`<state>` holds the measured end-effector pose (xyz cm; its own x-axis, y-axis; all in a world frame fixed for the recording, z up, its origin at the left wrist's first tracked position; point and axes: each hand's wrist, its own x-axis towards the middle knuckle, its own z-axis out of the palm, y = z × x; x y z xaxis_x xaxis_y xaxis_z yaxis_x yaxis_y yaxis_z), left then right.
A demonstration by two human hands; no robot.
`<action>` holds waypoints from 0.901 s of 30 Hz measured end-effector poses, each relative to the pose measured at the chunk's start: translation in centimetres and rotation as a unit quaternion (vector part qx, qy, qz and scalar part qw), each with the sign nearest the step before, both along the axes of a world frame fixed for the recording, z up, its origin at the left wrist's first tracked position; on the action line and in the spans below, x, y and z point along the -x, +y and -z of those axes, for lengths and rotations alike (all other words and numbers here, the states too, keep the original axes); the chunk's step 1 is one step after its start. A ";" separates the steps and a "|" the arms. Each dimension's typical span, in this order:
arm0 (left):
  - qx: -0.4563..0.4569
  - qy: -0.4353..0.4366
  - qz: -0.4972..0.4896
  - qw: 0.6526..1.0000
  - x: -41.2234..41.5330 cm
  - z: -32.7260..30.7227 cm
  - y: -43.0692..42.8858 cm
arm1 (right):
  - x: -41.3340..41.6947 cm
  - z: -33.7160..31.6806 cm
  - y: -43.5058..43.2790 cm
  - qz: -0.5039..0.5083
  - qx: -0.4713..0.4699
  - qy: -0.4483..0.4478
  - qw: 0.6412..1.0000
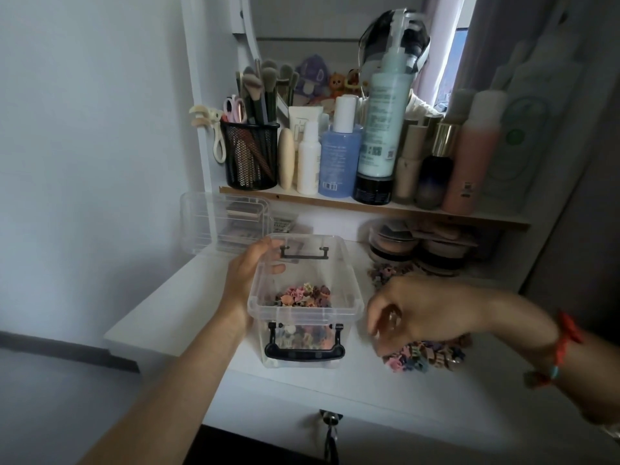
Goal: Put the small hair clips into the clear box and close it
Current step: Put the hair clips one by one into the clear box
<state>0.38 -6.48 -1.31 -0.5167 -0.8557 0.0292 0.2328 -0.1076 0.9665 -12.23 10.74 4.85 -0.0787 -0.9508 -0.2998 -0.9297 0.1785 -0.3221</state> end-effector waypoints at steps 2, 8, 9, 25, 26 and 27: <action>-0.003 0.003 -0.001 1.000 0.0 0.0 0.0 | -0.2 0.9 -0.1 -0.007 0.008 0.018 1.000; -0.005 0.006 0.005 1.000 -0.1 0.2 0.1 | 0.1 1.1 -0.6 -0.001 0.051 0.063 0.997; -0.005 0.009 0.005 1.000 -0.1 0.2 0.1 | 0.2 0.9 -0.8 0.010 0.079 0.076 0.994; 0.019 0.004 0.016 1.000 0.2 0.5 -0.2 | 0.9 -0.7 0.5 0.011 -0.025 0.028 0.999; 0.017 0.002 0.016 1.000 0.2 0.5 -0.1 | 0.8 -0.2 0.6 0.010 -0.032 0.031 0.999; 0.015 -0.002 0.016 1.000 0.2 0.5 -0.2 | 0.7 0.3 0.5 0.012 -0.031 0.032 0.999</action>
